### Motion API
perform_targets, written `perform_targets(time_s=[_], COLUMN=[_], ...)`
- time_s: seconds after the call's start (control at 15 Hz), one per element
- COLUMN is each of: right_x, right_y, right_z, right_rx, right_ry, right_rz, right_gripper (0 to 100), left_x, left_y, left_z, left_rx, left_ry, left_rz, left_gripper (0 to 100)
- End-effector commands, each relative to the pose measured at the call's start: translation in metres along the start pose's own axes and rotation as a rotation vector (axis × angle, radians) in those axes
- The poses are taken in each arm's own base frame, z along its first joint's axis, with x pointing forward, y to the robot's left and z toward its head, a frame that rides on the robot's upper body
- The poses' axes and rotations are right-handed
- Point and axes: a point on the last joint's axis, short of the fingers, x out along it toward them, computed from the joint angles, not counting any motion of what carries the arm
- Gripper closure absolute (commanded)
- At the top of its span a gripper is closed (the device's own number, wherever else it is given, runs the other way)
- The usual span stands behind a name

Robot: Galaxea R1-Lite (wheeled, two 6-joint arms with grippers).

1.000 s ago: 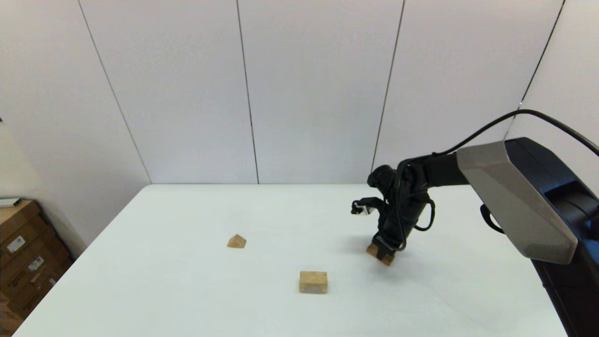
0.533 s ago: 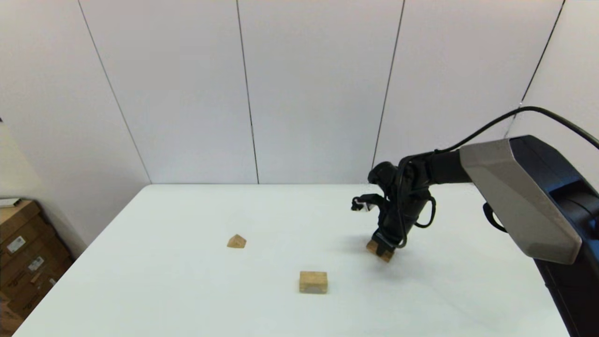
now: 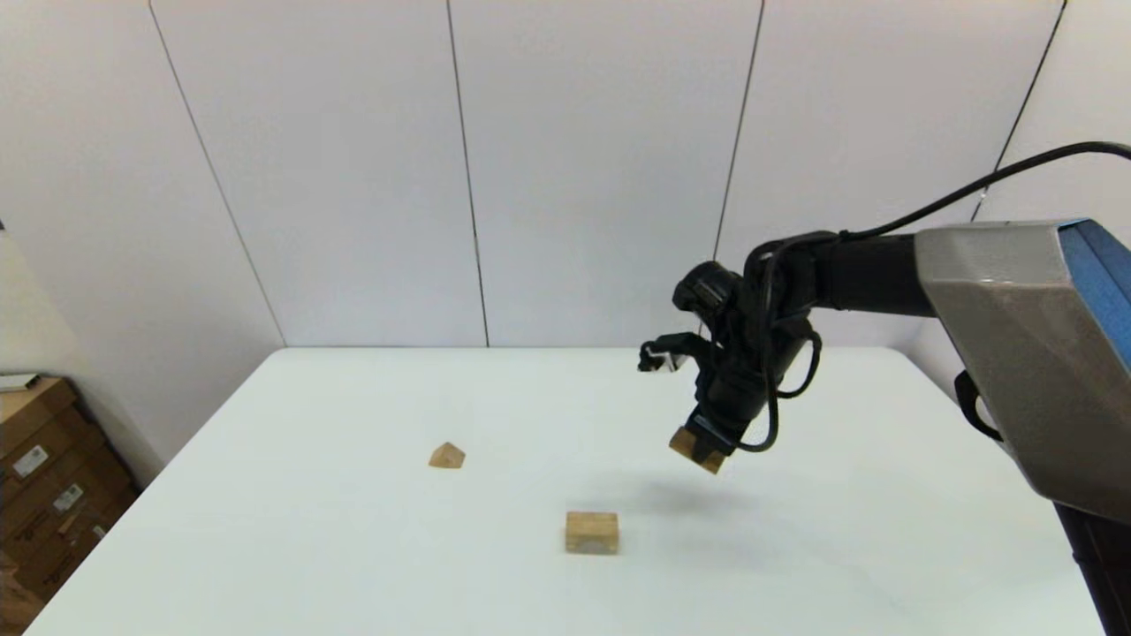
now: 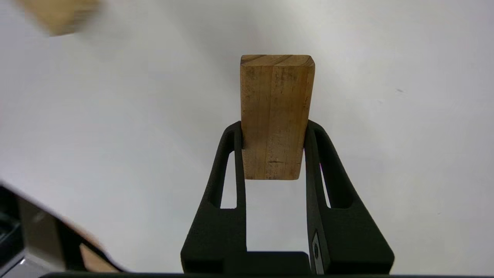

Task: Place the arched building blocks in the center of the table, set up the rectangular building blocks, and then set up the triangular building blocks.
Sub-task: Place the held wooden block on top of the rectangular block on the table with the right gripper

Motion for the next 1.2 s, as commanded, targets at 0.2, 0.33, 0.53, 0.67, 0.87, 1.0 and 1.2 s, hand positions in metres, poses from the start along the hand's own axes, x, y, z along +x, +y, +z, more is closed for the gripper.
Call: perform_targets(time_s=[0.2, 0.33, 0.53, 0.67, 0.87, 1.0, 1.2], right_x=[-0.008, -0.007, -0.005, -0.003, 0.004, 0.008, 0.017], right_y=[0.061, 0.078, 0.096, 0.107, 0.113, 0.115, 0.118], right_z=[0.021, 0.024, 0.025, 0.025, 0.025, 0.026, 0.027], right_rx=[-0.159, -0.229, -0.327, -0.383, -0.501, -0.551, -0.585], right_ry=[0.004, 0.027, 0.059, 0.086, 0.112, 0.117, 0.133], right_rz=[0.037, 0.057, 0.079, 0.098, 0.119, 0.125, 0.137], right_gripper=[100, 100, 100, 100, 100, 100, 100], left_x=[0.000, 0.000, 0.000, 0.000, 0.000, 0.000, 0.000], left_y=[0.000, 0.000, 0.000, 0.000, 0.000, 0.000, 0.000], left_z=[0.000, 0.000, 0.000, 0.000, 0.000, 0.000, 0.000], left_rx=[0.000, 0.000, 0.000, 0.000, 0.000, 0.000, 0.000], left_ry=[0.001, 0.001, 0.001, 0.001, 0.001, 0.001, 0.001], left_rz=[0.000, 0.000, 0.000, 0.000, 0.000, 0.000, 0.000], left_gripper=[0, 0, 0, 0, 0, 0, 0])
